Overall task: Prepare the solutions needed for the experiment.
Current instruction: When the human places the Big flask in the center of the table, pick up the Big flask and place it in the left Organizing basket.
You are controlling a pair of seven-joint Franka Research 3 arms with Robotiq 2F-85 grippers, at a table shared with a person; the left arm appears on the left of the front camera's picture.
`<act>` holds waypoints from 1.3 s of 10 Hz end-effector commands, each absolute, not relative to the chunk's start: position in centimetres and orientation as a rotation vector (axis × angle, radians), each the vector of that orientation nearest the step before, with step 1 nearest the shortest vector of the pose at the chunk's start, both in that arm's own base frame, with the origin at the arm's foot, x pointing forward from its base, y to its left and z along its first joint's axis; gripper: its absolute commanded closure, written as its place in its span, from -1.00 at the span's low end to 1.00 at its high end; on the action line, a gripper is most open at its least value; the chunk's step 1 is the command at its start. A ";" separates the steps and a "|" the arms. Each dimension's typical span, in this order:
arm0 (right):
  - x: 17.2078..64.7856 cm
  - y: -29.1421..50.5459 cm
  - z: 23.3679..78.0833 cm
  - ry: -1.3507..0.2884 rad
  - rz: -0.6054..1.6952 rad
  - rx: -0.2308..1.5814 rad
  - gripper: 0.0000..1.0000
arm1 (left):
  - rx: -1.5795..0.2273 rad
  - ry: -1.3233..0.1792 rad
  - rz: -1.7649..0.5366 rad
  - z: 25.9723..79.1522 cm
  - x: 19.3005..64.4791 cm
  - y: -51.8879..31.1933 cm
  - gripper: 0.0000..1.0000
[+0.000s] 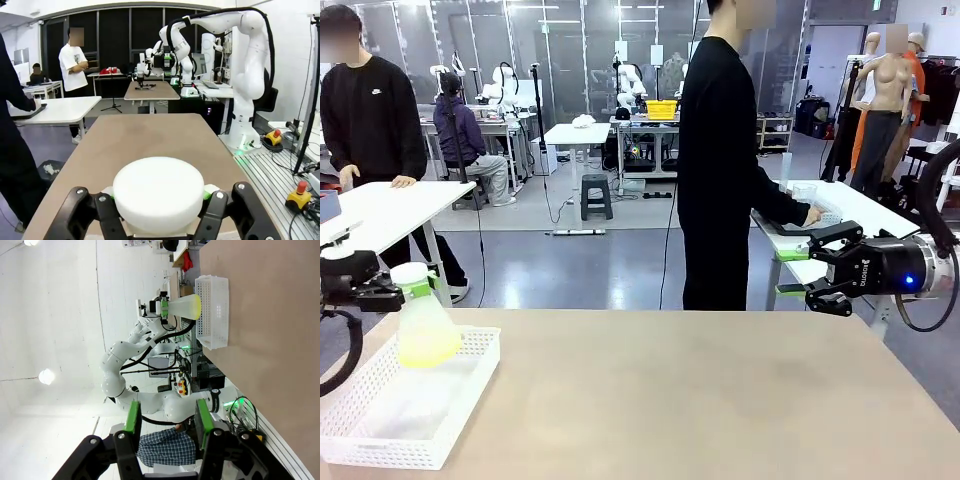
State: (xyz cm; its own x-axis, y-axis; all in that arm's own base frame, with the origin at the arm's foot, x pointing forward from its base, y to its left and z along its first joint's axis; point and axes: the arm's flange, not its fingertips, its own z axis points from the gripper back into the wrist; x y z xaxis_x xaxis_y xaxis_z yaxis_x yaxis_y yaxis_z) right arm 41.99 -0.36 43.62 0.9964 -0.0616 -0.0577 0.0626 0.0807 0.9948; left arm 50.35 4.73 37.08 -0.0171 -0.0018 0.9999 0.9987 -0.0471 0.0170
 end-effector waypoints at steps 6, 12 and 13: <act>41.9 -0.3 43.8 -0.011 -0.088 1.497 -0.11 | -1.231 -1.155 -1.244 36.1 51.7 5.0 0.71; 41.9 -0.3 43.8 -0.011 -0.088 1.497 -0.11 | -1.212 -1.101 -1.271 31.7 52.8 4.4 0.71; 41.9 -0.3 43.8 -0.011 -0.088 1.497 -0.11 | -1.196 -1.108 -1.264 31.3 52.8 4.5 0.71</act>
